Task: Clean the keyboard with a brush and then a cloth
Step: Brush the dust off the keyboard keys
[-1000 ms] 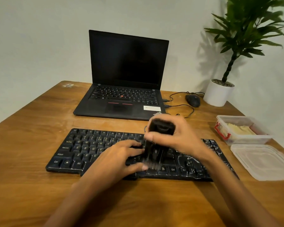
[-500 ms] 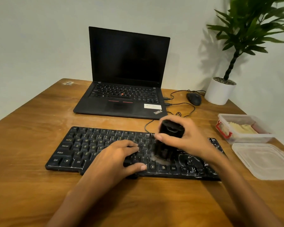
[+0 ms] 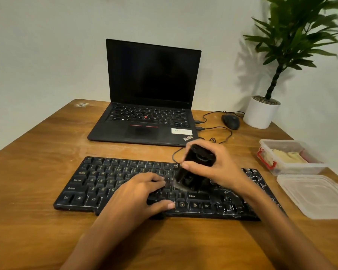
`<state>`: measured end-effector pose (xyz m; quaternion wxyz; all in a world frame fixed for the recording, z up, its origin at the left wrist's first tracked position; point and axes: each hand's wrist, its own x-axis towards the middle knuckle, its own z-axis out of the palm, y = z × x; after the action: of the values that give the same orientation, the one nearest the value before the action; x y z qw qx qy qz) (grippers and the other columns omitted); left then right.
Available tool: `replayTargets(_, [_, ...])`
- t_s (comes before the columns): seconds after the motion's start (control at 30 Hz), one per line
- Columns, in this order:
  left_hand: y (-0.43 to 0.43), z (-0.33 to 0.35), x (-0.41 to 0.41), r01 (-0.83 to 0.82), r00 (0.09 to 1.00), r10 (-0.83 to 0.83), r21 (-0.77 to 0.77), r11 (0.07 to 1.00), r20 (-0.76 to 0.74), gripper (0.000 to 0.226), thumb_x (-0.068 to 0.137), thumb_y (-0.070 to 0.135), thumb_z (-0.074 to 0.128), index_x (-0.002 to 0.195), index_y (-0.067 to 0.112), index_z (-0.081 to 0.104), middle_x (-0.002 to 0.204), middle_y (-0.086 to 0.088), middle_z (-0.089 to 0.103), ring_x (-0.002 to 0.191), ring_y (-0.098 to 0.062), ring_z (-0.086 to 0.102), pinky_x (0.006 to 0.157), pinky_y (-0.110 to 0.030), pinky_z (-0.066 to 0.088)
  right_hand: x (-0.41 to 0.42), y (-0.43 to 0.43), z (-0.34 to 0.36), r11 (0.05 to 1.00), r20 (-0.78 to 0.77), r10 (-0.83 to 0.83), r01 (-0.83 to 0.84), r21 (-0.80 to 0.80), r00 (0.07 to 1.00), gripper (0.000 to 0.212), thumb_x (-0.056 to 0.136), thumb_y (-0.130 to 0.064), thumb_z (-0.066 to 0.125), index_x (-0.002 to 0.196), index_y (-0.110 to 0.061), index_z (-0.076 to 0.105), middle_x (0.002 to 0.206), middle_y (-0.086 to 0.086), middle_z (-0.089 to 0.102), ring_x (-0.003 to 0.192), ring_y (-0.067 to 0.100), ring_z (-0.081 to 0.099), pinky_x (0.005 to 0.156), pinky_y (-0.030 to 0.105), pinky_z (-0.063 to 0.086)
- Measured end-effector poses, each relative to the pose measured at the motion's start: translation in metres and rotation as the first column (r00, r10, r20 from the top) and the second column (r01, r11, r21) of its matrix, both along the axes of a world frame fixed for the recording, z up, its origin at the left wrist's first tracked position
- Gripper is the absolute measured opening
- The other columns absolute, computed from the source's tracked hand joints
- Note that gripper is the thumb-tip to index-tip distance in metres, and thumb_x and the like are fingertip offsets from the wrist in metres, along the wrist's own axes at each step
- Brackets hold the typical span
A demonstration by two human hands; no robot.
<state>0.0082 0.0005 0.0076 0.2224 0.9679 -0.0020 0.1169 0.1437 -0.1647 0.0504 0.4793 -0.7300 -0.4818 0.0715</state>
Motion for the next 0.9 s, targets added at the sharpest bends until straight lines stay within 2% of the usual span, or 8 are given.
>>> replayTargets(0.07, [0.000,0.000,0.000,-0.002,1.000,0.002,-0.013,1.000,-0.006,0.083,0.063,0.076,0.034,0.133,0.031,0.045,0.130,0.026,0.041,0.108,0.015,0.029,0.094,-0.010,0.030,0.009,-0.019,0.008,0.998,-0.028,-0.037,0.035,-0.058,0.999,0.029,0.069,-0.042,0.068,0.089,-0.022,0.063,0.089,0.000,0.066,0.085,0.014,0.064,0.070,0.028,0.055])
replayTargets(0.13, [-0.001,0.001,0.000,-0.004,1.000,0.004,-0.021,1.000,-0.011,0.079,0.066,0.073,0.037,0.133,0.031,0.045,0.130,0.026,0.040,0.108,0.014,0.029,0.095,-0.010,0.030,0.016,-0.028,0.018,0.993,0.016,-0.054,0.055,-0.105,0.998,0.032,0.067,-0.046,0.067,0.087,-0.022,0.063,0.085,-0.002,0.065,0.080,0.013,0.063,0.066,0.027,0.054])
replayTargets(0.37, [-0.001,0.001,0.000,-0.008,1.000,0.008,0.002,1.000,-0.026,0.068,0.075,0.066,0.047,0.133,0.030,0.044,0.131,0.025,0.040,0.118,0.007,0.035,0.098,-0.015,0.033,-0.006,0.015,0.004,0.999,0.057,0.046,-0.047,0.022,0.997,0.033,0.073,-0.036,0.069,0.096,-0.013,0.062,0.089,0.004,0.065,0.083,0.016,0.062,0.070,0.027,0.053])
replayTargets(0.57, [-0.001,0.003,0.000,-0.015,1.000,0.015,-0.021,1.000,-0.026,0.069,0.074,0.067,0.048,0.133,0.031,0.045,0.131,0.026,0.040,0.115,0.011,0.034,0.097,-0.014,0.033,0.019,-0.036,0.014,0.993,-0.012,-0.077,0.075,-0.090,0.997,0.031,0.065,-0.048,0.067,0.087,-0.026,0.063,0.087,-0.008,0.066,0.080,0.008,0.064,0.063,0.020,0.052])
replayTargets(0.63, [0.001,0.006,0.002,-0.005,0.999,0.005,-0.018,1.000,-0.038,0.072,0.071,0.070,0.049,0.131,0.032,0.046,0.129,0.026,0.042,0.112,0.011,0.035,0.097,-0.014,0.033,0.021,-0.041,0.021,0.994,0.013,-0.093,0.094,-0.064,0.996,0.030,0.065,-0.049,0.067,0.087,-0.028,0.063,0.088,-0.007,0.066,0.082,0.009,0.063,0.067,0.022,0.053])
replayTargets(0.7, [0.004,0.009,0.006,0.003,0.999,-0.003,-0.003,1.000,-0.038,0.080,0.063,0.075,0.046,0.130,0.032,0.047,0.128,0.025,0.045,0.109,0.011,0.034,0.095,-0.014,0.031,0.014,-0.029,0.024,0.999,0.014,-0.032,0.032,-0.005,0.999,0.029,0.068,-0.043,0.068,0.089,-0.022,0.064,0.088,-0.002,0.066,0.083,0.013,0.063,0.069,0.025,0.054])
replayTargets(0.8, [0.006,0.010,0.011,0.004,0.999,-0.003,0.011,1.000,-0.053,0.090,0.054,0.079,0.043,0.130,0.031,0.048,0.128,0.022,0.046,0.111,0.009,0.036,0.096,-0.016,0.032,0.003,0.001,0.015,0.993,-0.008,0.099,-0.099,-0.069,0.995,0.033,0.071,-0.038,0.068,0.091,-0.012,0.064,0.087,0.009,0.066,0.081,0.023,0.063,0.069,0.036,0.053])
replayTargets(0.9, [0.006,0.008,0.010,0.008,0.997,-0.008,0.010,1.000,-0.071,0.086,0.058,0.078,0.043,0.130,0.031,0.048,0.127,0.023,0.045,0.110,0.010,0.035,0.096,-0.014,0.031,0.011,0.021,0.009,0.995,0.048,0.021,-0.016,-0.095,0.999,0.035,0.072,-0.046,0.067,0.092,-0.017,0.062,0.085,0.004,0.065,0.079,0.016,0.061,0.070,0.037,0.052])
